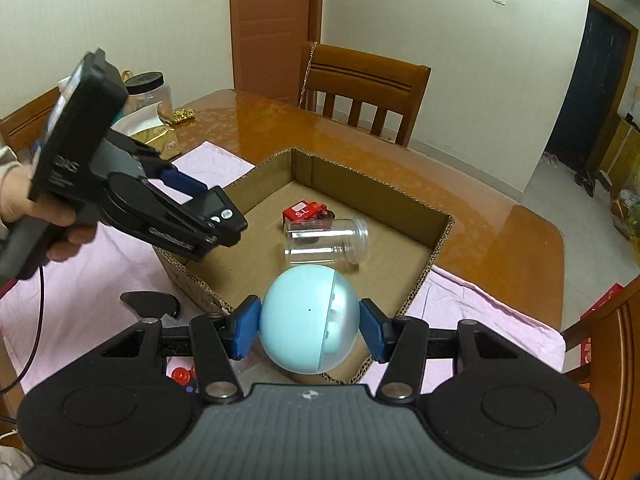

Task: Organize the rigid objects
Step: 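Carry the timer and mint case into the box and release both, then withdraw both open grippers from the box toward the cloth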

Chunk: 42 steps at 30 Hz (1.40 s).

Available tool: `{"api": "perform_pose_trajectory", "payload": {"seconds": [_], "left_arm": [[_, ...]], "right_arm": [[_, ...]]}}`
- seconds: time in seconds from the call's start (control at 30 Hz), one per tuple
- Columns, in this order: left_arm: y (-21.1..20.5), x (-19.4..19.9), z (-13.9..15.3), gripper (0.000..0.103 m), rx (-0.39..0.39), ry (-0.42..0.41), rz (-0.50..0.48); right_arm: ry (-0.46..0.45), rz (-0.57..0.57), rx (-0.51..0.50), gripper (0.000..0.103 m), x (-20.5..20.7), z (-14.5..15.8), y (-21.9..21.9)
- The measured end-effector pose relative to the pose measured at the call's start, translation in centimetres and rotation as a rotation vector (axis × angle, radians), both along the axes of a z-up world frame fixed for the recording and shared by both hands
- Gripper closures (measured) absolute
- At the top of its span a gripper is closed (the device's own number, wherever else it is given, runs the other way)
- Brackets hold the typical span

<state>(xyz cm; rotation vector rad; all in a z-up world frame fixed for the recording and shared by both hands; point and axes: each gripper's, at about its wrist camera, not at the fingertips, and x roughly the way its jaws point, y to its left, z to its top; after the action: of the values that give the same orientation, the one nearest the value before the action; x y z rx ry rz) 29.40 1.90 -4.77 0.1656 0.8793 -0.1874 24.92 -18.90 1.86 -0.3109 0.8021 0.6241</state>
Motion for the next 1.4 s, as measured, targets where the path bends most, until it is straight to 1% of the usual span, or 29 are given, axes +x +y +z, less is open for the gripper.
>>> {"api": "perform_pose_trajectory", "payload": {"seconds": [0.03,0.07,0.1,0.17,0.27,0.37,0.53,0.7,0.87,0.97,1.1,1.23,1.33,1.37,1.4], "left_arm": [[0.1,0.2,-0.2,0.031,-0.003,-0.011,0.011],[0.3,0.3,-0.3,0.021,-0.007,-0.021,0.024],[0.5,0.4,-0.3,0.013,-0.014,-0.03,0.038],[0.8,0.3,0.0,0.008,-0.019,-0.057,0.068],[1.1,-0.3,0.7,0.007,-0.015,-0.058,0.087],[1.5,-1.6,1.6,0.003,-0.015,-0.065,0.111],[1.9,-4.3,2.9,0.003,-0.023,-0.063,0.135],[1.9,-7.0,3.6,0.002,0.013,-0.07,0.181],[2.5,-9.4,4.1,0.002,-0.005,-0.083,0.251],[2.9,-10.3,3.9,0.002,-0.006,-0.074,0.285],[3.4,-11.3,3.7,0.002,0.03,-0.059,0.319],[4.0,-12.2,3.5,0.002,0.029,-0.042,0.352],[4.2,-12.5,3.5,0.002,0.035,-0.034,0.37],[4.1,-12.5,3.4,0.002,0.039,-0.033,0.377],[4.2,-12.5,3.4,0.002,0.04,-0.033,0.382]], "right_arm": [[0.001,-0.001,-0.001,0.045,0.2,-0.1,0.1],[0.0,-0.004,-0.002,0.045,0.3,-0.3,0.2],[0.002,-0.008,-0.002,0.045,0.6,-0.4,0.2],[0.01,-0.019,0.004,0.045,0.9,-0.6,0.1],[0.017,-0.029,0.004,0.045,1.7,-1.0,0.2],[0.017,-0.04,0.003,0.045,2.5,-1.3,0.2],[0.031,-0.062,-0.002,0.044,4.3,-1.9,0.4],[0.047,-0.091,-0.006,0.044,6.7,-2.7,0.9],[0.062,-0.114,-0.028,0.044,9.0,-4.0,1.8],[0.078,-0.117,-0.041,0.044,10.3,-5.1,2.3],[0.097,-0.112,-0.073,0.044,11.5,-6.7,3.0],[0.087,-0.117,-0.114,0.044,12.6,-7.9,3.7],[0.077,-0.134,-0.12,0.044,13.4,-8.3,3.8],[0.06,-0.145,-0.117,0.042,13.5,-8.2,3.7],[0.048,-0.148,-0.114,0.026,13.5,-8.1,3.7]]}}
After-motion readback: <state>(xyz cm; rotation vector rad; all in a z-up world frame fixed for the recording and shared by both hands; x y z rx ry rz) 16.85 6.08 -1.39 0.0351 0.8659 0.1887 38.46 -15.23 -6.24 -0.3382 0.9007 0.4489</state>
